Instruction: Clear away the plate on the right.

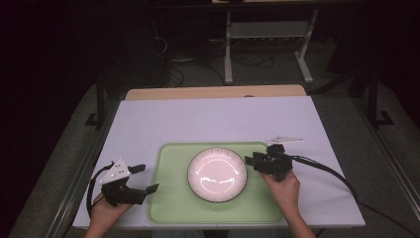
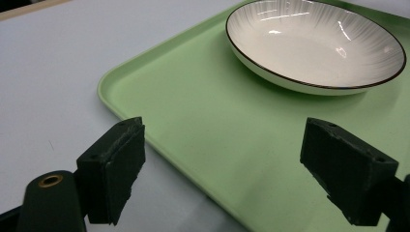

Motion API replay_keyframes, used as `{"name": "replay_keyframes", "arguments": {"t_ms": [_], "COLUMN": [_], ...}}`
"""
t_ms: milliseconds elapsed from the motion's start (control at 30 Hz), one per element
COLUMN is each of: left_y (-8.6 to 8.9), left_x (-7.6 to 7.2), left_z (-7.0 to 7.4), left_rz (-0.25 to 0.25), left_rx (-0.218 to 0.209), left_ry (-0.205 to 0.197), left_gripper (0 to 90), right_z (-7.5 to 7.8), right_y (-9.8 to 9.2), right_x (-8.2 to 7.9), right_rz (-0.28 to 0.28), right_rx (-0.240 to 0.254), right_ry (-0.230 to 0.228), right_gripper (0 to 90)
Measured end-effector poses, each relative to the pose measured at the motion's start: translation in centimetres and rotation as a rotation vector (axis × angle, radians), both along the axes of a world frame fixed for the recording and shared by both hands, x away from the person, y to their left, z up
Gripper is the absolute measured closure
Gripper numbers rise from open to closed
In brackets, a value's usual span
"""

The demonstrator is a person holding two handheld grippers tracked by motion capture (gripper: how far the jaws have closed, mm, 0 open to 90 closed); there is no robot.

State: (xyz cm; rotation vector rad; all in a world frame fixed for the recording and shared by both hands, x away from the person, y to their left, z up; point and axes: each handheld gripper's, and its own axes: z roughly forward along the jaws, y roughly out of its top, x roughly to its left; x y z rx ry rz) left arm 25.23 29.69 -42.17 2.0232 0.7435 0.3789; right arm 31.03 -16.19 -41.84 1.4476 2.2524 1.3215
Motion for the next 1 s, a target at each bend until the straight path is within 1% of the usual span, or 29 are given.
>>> {"name": "replay_keyframes", "arguments": {"t_ms": [33,100,167,200,333,500,533,567,600,633,667,733,767,833,900,933,1000], "left_y": [0.0,0.0,0.0,0.0,0.0,0.0,0.0,0.0,0.0,0.0,0.0,0.0,0.0,0.0,0.0,0.0,0.0], "left_x": [0.0,0.0,0.0,0.0,0.0,0.0,0.0,0.0,0.0,0.0,0.0,0.0,0.0,0.0,0.0,0.0,0.0], "left_z": [0.0,0.0,0.0,0.0,-0.1,-0.1,-0.1,-0.1,-0.1,-0.1,-0.1,-0.1,-0.1,-0.1,-0.1,-0.1,-0.1], "left_rz": [0.0,0.0,0.001,0.001,0.002,0.002,0.003,0.003,0.002,0.003,0.003,0.003,0.003,0.003,0.003,0.004,0.004], "left_rx": [0.0,-0.001,-0.001,-0.001,-0.002,-0.002,-0.002,-0.002,-0.002,-0.002,-0.001,-0.002,-0.001,-0.001,-0.002,-0.002,-0.001], "left_ry": [0.001,0.001,0.002,0.003,0.004,0.004,0.004,0.004,0.004,0.004,0.004,0.004,0.004,0.004,0.004,0.004,0.004], "left_gripper": [15.9,15.9,15.9,15.9,15.9,15.9,15.9,15.9,15.9,15.9,15.9,15.9,15.9,15.9,15.9,15.9,15.9], "right_z": [0.2,0.3,0.4,0.4,0.6,1.1,1.4,1.4,1.6,1.6,1.8,2.0,2.0,2.1,2.1,2.1,2.2], "right_y": [-0.2,-0.3,-0.7,-0.7,-1.3,-2.4,-2.8,-2.8,-3.1,-3.1,-3.4,-3.6,-3.6,-3.9,-4.2,-4.6,-4.8], "right_x": [-0.1,-0.1,-0.3,-0.3,-0.6,-0.8,-0.9,-0.9,-1.1,-1.1,-1.3,-1.4,-1.4,-1.6,-1.7,-1.9,-2.0], "right_rz": [0.006,0.008,0.009,0.009,0.003,-0.004,-0.007,-0.007,-0.007,-0.007,-0.008,-0.01,-0.01,-0.008,-0.016,-0.023,-0.027], "right_rx": [-0.01,-0.013,-0.027,-0.027,-0.044,-0.045,-0.069,-0.069,-0.085,-0.085,-0.102,-0.119,-0.119,-0.13,-0.126,-0.127,-0.133], "right_ry": [-0.029,-0.037,-0.063,-0.063,-0.111,-0.149,-0.17,-0.17,-0.192,-0.192,-0.209,-0.222,-0.222,-0.236,-0.247,-0.257,-0.265], "right_gripper": [52.0,50.9,46.7,46.7,42.7,38.1,37.2,37.2,36.3,36.3,35.4,34.4,34.4,33.7,33.1,32.8,32.5]}}
